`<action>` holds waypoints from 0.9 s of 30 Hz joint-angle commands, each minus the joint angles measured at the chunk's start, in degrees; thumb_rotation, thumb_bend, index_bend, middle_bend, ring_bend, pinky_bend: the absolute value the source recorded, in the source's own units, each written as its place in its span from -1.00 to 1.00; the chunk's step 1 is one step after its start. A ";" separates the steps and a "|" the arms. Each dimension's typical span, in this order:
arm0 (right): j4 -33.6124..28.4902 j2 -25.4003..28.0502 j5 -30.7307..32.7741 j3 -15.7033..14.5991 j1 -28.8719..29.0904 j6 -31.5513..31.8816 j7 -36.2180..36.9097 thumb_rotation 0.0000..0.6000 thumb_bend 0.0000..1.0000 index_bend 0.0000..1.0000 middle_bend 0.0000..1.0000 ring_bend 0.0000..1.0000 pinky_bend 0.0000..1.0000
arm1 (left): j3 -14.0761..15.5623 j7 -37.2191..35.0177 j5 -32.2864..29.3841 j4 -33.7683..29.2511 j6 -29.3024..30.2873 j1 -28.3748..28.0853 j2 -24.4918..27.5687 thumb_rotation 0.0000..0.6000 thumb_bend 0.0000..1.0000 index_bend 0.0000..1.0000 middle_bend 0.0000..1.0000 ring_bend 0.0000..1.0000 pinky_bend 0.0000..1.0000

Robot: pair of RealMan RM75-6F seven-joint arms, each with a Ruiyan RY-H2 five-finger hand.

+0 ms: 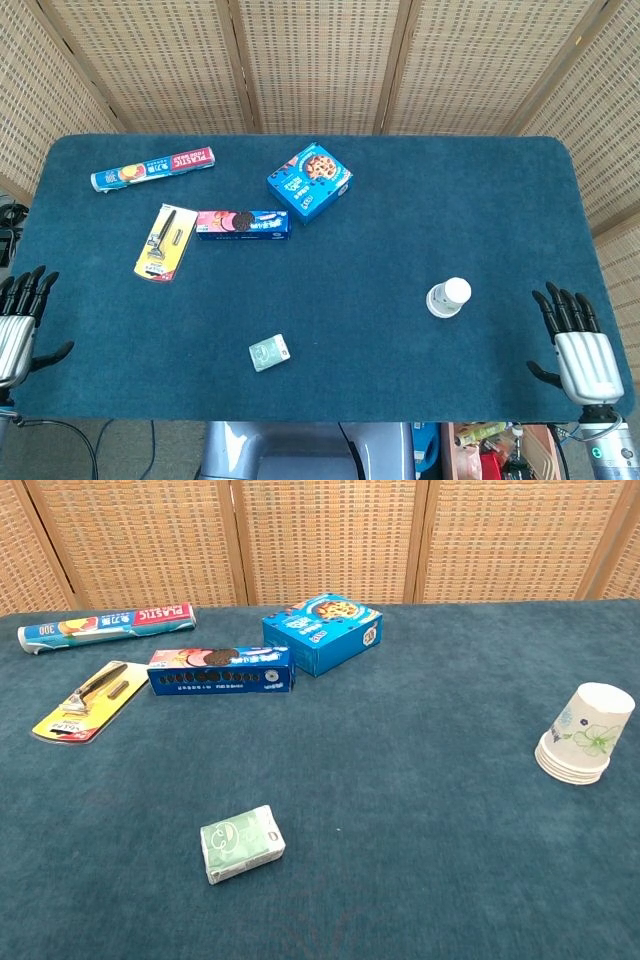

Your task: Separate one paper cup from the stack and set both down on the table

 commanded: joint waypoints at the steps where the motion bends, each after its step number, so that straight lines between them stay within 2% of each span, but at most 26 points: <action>1: 0.00 -0.09 -0.01 -0.07 0.03 -0.11 -0.19 1.00 -0.77 -1.00 -1.00 -1.00 -1.00 | -0.09 -0.09 -0.18 0.21 -0.12 -0.07 -0.08 1.00 -0.64 -1.00 -1.00 -1.00 -1.00; 9: -0.01 -0.30 -0.95 -0.14 0.31 0.02 0.60 1.00 -0.77 -0.99 -1.00 -1.00 -1.00 | -0.16 -0.78 -0.21 -0.17 0.23 0.11 0.20 1.00 -0.64 -1.00 -1.00 -1.00 -1.00; 14: -0.66 -1.01 -3.87 -0.25 1.25 0.49 2.83 1.00 -0.77 -0.88 -1.00 -1.00 -0.86 | 0.03 -0.89 -0.05 -0.62 0.23 0.20 0.52 1.00 -0.64 -1.00 -1.00 -1.00 -1.00; 17: -2.39 -1.19 -5.41 -0.15 2.75 -0.83 0.39 1.00 -0.77 -0.78 -0.99 -1.00 -0.73 | -0.02 -0.47 -0.20 -0.72 0.27 0.22 0.45 1.00 -0.64 -1.00 -1.00 -1.00 -1.00; 22: -6.59 -1.77 -5.13 0.84 5.88 -5.09 -4.79 1.00 -0.77 -0.66 -0.85 -1.00 -0.54 | 0.14 0.20 -0.03 -0.67 0.20 0.17 0.21 1.00 -0.64 -1.00 -1.00 -1.00 -1.00; 27: -8.74 -3.99 -1.50 2.49 9.30 -10.57 -9.49 1.00 -0.77 -0.65 -0.83 -1.00 -0.53 | 0.50 1.14 0.15 -0.52 -0.24 0.04 -0.12 1.00 -0.64 -1.00 -1.00 -1.00 -1.00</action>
